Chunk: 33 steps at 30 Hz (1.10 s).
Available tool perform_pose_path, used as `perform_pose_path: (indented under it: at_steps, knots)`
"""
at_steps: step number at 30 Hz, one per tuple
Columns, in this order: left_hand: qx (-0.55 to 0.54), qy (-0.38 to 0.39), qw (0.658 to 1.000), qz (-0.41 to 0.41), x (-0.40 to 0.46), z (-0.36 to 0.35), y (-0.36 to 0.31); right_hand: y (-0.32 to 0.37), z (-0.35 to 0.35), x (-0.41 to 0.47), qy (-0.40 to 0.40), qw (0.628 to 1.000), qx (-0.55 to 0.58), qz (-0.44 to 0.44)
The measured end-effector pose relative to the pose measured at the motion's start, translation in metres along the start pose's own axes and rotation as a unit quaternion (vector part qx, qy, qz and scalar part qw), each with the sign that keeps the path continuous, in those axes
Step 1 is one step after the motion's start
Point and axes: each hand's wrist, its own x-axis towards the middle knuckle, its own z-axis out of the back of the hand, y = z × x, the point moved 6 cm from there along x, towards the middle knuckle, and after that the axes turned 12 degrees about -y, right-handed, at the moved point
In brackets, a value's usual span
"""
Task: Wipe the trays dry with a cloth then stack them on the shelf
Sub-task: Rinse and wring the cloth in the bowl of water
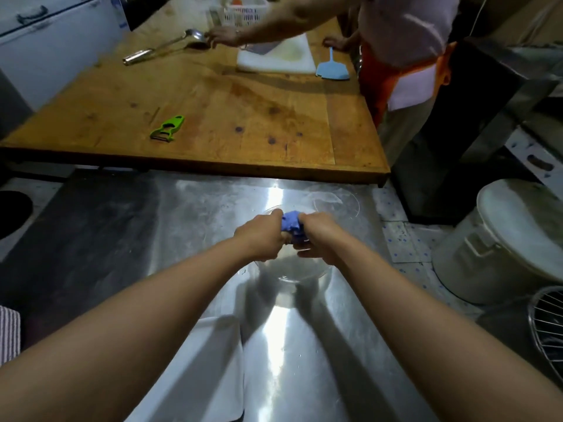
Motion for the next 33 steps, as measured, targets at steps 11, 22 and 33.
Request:
perform_pose_path:
  at_steps: [11,22,33]
  knots:
    - [-0.301,0.007,0.953,0.022,-0.045,0.017,-0.004,-0.002,0.016,-0.042,-0.072,0.98,0.18,0.038]
    - [-0.523,0.008,0.841,0.141,-0.102,0.052,0.003,-0.001,0.023,-0.123,-0.116,0.972,0.08,0.187]
    - [-0.495,-0.172,0.816,0.243,-0.173,0.08,0.06,-0.033,-0.005,-0.168,-0.005,0.972,-0.048,0.232]
